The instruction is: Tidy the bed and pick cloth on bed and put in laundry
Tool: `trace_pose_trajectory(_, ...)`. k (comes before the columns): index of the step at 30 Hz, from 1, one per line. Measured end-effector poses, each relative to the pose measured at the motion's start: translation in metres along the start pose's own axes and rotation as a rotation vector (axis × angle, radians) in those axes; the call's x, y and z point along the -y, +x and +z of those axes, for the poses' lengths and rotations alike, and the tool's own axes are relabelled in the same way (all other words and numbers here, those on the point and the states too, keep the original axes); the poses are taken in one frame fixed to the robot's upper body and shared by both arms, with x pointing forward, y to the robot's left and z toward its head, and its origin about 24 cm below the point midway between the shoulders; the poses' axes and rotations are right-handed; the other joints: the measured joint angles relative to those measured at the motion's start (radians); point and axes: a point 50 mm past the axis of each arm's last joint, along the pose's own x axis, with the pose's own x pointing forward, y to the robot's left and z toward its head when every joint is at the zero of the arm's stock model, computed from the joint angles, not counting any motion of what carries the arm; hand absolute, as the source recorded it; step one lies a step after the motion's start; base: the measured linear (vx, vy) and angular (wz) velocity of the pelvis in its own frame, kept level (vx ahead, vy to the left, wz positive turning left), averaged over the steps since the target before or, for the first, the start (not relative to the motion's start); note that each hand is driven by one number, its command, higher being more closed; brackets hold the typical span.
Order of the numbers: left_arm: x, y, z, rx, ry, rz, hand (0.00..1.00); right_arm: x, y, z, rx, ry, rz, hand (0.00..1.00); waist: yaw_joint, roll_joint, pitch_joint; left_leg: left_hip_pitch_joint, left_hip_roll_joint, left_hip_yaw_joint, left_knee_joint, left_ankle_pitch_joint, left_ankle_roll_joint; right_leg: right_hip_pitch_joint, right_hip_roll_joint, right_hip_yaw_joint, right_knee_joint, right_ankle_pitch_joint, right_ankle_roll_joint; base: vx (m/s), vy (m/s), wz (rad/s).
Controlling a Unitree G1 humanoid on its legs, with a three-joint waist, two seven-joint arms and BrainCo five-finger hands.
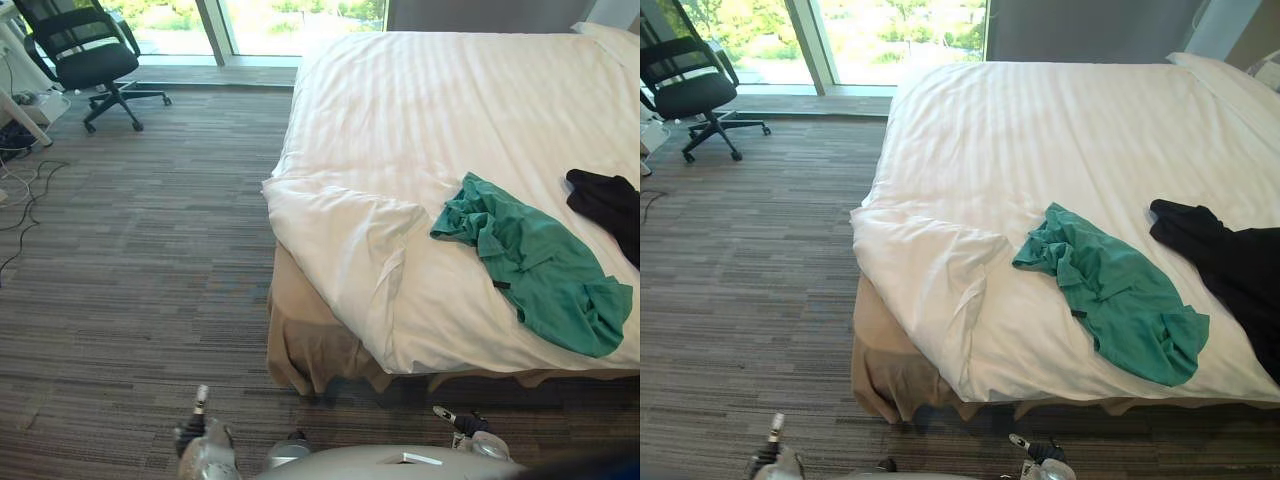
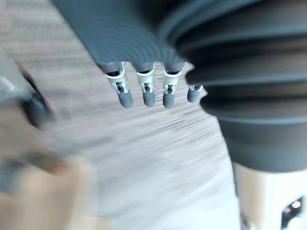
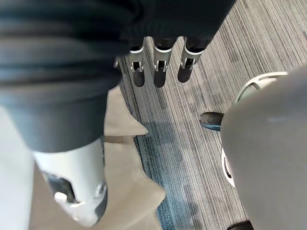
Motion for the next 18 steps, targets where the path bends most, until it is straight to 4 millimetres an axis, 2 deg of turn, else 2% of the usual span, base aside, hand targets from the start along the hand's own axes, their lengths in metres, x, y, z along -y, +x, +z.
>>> trace_pose_trajectory(2, 0.016, 0.004, 0.037, 0.145, -0.122, -0.037, 0.0, 0.003, 0.0, -0.001, 0.003, -0.027, 0.0, 0.0, 0.018, -0.007, -0.002, -0.032, -0.002, -0.019, 0.056, -0.028, 0.004, -0.003, -0.008, -0.012, 0.023, -0.013, -0.001, -0.06, 0.025, 0.2)
trace_pose_trajectory(3, 0.021, 0.005, 0.048, 0.185, -0.145, -0.047, 0.0, 0.004, 0.0, -0.001, 0.003, -0.034, -0.001, 0.0, 0.021, -0.009, -0.004, -0.043, -0.004, -0.025, 0.072, -0.037, 0.005, -0.005, -0.012, -0.015, 0.033, -0.021, 0.002, -0.06, 0.037, 0.19)
trace_pose_trajectory(5, 0.039, 0.007, 0.097, 0.346, -0.25, -0.093, 0.0, 0.007, 0.0, 0.0, 0.008, -0.054, -0.003, 0.0, 0.027, -0.008, -0.005, -0.074, -0.006, -0.035, 0.124, -0.074, 0.01, -0.012, -0.021, -0.024, 0.062, -0.046, 0.009, -0.06, 0.04, 0.17)
trace_pose_trajectory(6, 0.045, 0.006, 0.111, 0.389, -0.275, -0.114, 0.0, 0.007, 0.0, -0.001, 0.003, -0.055, -0.004, 0.0, 0.035, -0.008, -0.006, -0.086, -0.006, -0.041, 0.145, -0.085, 0.011, -0.016, -0.023, -0.026, 0.074, -0.054, 0.008, -0.04, 0.038, 0.08)
trace_pose_trajectory(7, 0.051, 0.005, 0.137, 0.472, -0.297, -0.124, 0.0, 0.009, 0.0, -0.003, -0.006, -0.055, -0.006, 0.0, 0.05, -0.016, -0.009, -0.088, -0.006, -0.049, 0.169, -0.096, 0.01, -0.016, -0.026, -0.025, 0.093, -0.06, 0.006, -0.03, 0.033, 0.03)
trace_pose_trajectory(8, 0.049, 0.005, 0.163, 0.542, -0.315, -0.115, 0.0, 0.011, 0.0, -0.005, -0.014, -0.057, -0.011, 0.0, 0.053, -0.017, -0.011, -0.089, -0.006, -0.051, 0.185, -0.104, 0.01, -0.016, -0.029, -0.025, 0.103, -0.066, 0.008, 0.0, 0.038, -0.01)
trace_pose_trajectory(10, 0.047, 0.002, 0.19, 0.637, -0.344, -0.115, 0.0, 0.016, 0.0, -0.008, -0.021, -0.057, -0.02, 0.0, 0.055, -0.022, -0.016, -0.099, -0.006, -0.05, 0.212, -0.124, 0.011, -0.025, -0.034, -0.023, 0.12, -0.078, 0.007, 0.01, 0.041, -0.01)
trace_pose_trajectory(12, 0.053, -0.007, 0.2, 0.69, -0.362, -0.145, 0.0, 0.019, -0.001, -0.014, -0.035, -0.055, -0.022, 0.0, 0.067, -0.02, -0.022, -0.129, -0.005, -0.052, 0.251, -0.144, 0.011, -0.048, -0.038, -0.018, 0.137, -0.083, 0.011, 0.07, 0.069, 0.03)
trace_pose_trajectory(14, 0.069, -0.026, 0.203, 0.757, -0.314, -0.208, 0.0, 0.022, -0.002, -0.018, -0.05, -0.031, -0.03, 0.0, 0.08, -0.017, -0.021, -0.154, -0.007, -0.054, 0.292, -0.152, 0.012, -0.06, -0.045, -0.007, 0.163, -0.087, 0.01, 0.11, 0.088, 0.02)
trace_pose_trajectory(16, 0.095, -0.06, 0.202, 0.932, -0.049, -0.308, 0.0, 0.019, -0.002, -0.016, -0.044, -0.023, -0.025, 0.0, 0.079, -0.011, -0.016, -0.152, -0.009, -0.051, 0.321, -0.152, 0.012, -0.055, -0.051, 0.014, 0.179, -0.087, 0.01, 0.03, 0.058, 0.0)
trace_pose_trajectory(17, 0.103, -0.069, 0.2, 0.963, 0.0, -0.345, 0.0, 0.018, -0.002, -0.016, -0.042, -0.023, -0.023, 0.0, 0.077, -0.009, -0.016, -0.152, -0.009, -0.051, 0.326, -0.152, 0.012, -0.057, -0.051, 0.019, 0.179, -0.087, 0.01, -0.01, 0.027, -0.08)
trace_pose_trajectory(18, 0.121, -0.088, 0.189, 1.046, 0.133, -0.415, 0.0, 0.018, -0.001, -0.014, -0.037, -0.024, -0.023, 0.0, 0.075, 0.004, -0.016, -0.147, -0.006, -0.045, 0.327, -0.153, 0.01, -0.058, -0.05, 0.031, 0.179, -0.087, 0.01, -0.03, 0.011, -0.11)
